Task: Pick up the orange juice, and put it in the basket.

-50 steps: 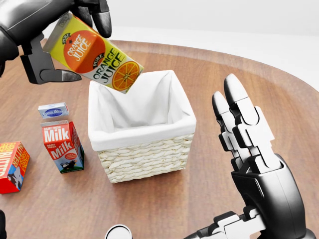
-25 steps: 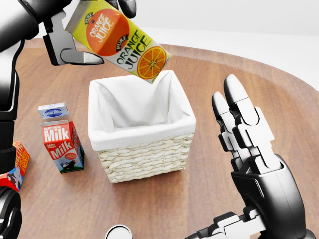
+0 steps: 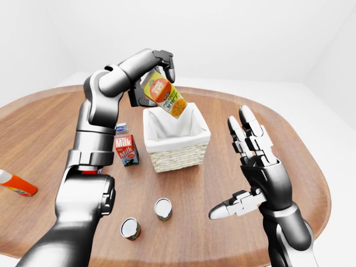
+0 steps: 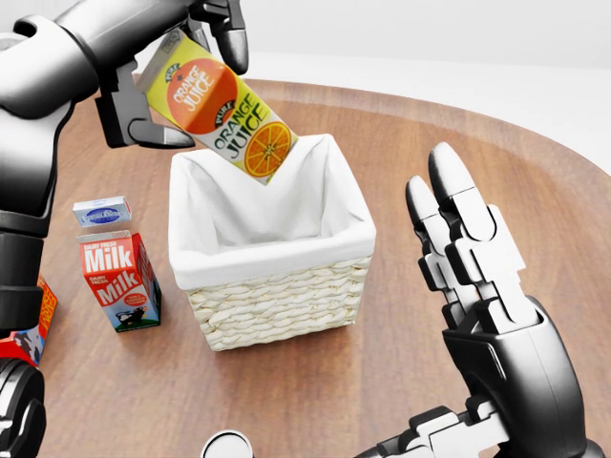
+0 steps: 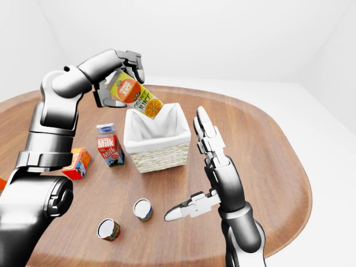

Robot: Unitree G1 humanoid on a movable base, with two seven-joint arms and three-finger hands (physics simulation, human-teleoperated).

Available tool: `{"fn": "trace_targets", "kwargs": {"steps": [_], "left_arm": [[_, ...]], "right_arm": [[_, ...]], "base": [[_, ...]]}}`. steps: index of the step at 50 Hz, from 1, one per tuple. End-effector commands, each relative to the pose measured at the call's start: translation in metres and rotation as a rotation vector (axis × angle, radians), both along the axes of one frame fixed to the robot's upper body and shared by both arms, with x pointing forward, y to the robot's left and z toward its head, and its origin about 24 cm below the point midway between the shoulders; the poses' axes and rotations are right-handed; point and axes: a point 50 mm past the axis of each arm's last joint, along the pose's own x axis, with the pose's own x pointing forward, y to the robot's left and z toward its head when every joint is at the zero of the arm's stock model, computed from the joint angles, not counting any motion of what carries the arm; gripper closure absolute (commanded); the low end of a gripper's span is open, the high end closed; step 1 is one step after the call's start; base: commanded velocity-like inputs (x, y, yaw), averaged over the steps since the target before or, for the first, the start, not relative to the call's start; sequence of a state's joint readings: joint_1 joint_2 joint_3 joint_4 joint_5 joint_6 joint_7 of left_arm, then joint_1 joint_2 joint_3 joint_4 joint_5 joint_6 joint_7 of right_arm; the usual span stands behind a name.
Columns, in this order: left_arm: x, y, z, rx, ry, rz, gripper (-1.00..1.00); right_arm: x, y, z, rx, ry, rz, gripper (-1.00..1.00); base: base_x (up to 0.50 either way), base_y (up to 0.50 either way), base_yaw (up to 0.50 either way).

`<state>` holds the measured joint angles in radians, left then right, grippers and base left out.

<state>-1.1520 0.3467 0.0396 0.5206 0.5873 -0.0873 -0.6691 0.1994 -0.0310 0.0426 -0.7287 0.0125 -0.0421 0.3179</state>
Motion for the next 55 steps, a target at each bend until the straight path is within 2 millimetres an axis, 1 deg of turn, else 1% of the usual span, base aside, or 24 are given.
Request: {"fn": "trace_targets", "kwargs": {"steps": [1,6,7,11,15,18,29,42,49,55], "left_arm": [[0.008,0.003,-0.001,-0.005,-0.065,0.108,1.00],[0.009,0.003,0.000,-0.001,-0.090,0.132,1.00],[0.009,0.002,-0.002,-0.001,-0.073,0.118,1.00],[0.014,0.007,-0.005,0.021,-0.109,0.190,1.00],[0.018,0.007,-0.009,0.032,-0.119,0.224,1.00],[0.022,0.008,-0.009,0.064,-0.157,0.278,1.00],[0.034,0.002,-0.009,0.124,-0.231,0.370,1.00],[0.041,-0.004,-0.013,0.179,-0.305,0.434,1.00],[0.044,-0.004,-0.020,0.232,-0.344,0.466,1.00],[0.045,-0.005,-0.027,0.242,-0.346,0.471,1.00]], "right_arm": [[0.000,0.000,0.000,-0.001,0.000,0.001,-1.00],[0.000,0.001,-0.001,0.000,0.002,0.004,-1.00],[0.000,0.000,-0.001,-0.001,0.001,0.003,-1.00],[0.000,0.000,-0.001,0.000,0.001,0.003,-1.00],[-0.001,0.001,0.000,-0.002,0.001,0.002,-1.00],[-0.001,0.001,0.000,-0.001,0.000,0.002,-1.00],[0.000,0.000,0.000,0.000,0.000,0.000,-1.00],[0.000,-0.001,0.000,0.001,0.001,0.000,-1.00],[0.000,-0.001,0.000,0.000,-0.001,-0.001,-1.00],[0.000,-0.001,-0.001,-0.001,0.001,-0.001,-1.00]], "base": [[0.00,0.00,0.00],[0.00,0.00,0.00],[0.00,0.00,0.00],[0.00,0.00,0.00],[0.00,0.00,0.00],[0.00,0.00,0.00],[0.00,0.00,0.00],[0.00,0.00,0.00],[0.00,0.00,0.00],[0.00,0.00,0.00]]}}
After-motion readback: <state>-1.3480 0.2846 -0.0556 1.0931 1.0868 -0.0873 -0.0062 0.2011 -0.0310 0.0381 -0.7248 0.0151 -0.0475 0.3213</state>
